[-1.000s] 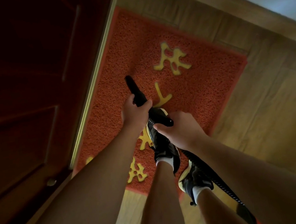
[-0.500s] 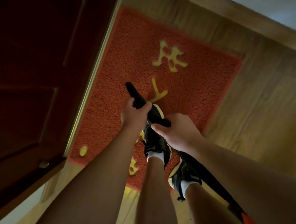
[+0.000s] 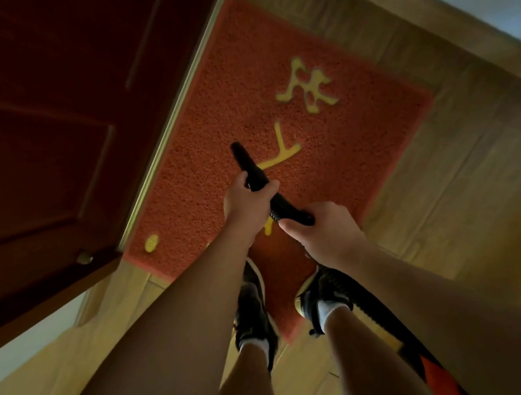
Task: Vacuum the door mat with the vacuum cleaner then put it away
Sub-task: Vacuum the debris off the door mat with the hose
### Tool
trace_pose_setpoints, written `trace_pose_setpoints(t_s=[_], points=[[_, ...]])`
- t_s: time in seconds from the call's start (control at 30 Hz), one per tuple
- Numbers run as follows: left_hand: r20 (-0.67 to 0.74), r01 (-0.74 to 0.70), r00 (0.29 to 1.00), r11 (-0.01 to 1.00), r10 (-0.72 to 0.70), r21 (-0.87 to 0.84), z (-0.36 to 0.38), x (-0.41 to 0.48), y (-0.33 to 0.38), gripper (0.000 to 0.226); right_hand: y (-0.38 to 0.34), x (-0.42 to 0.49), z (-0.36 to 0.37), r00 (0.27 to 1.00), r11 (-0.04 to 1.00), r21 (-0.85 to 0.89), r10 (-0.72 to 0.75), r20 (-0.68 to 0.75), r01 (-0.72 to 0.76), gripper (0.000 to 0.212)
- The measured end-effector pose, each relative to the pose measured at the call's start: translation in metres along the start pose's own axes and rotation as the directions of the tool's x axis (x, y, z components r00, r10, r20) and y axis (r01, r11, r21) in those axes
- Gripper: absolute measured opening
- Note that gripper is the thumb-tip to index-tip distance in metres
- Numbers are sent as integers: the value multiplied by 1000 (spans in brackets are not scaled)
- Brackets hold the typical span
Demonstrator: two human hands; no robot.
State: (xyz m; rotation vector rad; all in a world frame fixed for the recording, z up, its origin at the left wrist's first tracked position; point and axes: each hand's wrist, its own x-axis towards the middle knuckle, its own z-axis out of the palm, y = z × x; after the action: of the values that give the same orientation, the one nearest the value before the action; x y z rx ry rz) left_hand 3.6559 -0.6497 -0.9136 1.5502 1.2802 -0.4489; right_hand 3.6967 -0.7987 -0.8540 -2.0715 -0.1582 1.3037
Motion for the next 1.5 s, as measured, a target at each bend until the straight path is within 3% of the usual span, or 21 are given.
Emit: trace_pose_setpoints(t_s=[0.4,0.77,1.03,1.23,1.5], points=[[15,-20,1000,999,19,47,-6,-10,-39,69,25,-16,43,998,999,-33,0,-59,-2,41],[122,5,992,994,-19,109,-30,-23,-95,71,44,-46,112,991,1000,13,27,-129,-25,48],[152,-54,988,989,32,140,-34,-32,-135,97,59,-69,142,984,997,-35,57,-170,-64,43],[144,-53,989,984,29,170,-41,-66,-149,67,72,-95,167,982,997,21,79,-172,-77,46],[134,-40,991,986,18,163,-35,-100,-187,74,98,-135,190,983,997,37,71,-168,-66,41]])
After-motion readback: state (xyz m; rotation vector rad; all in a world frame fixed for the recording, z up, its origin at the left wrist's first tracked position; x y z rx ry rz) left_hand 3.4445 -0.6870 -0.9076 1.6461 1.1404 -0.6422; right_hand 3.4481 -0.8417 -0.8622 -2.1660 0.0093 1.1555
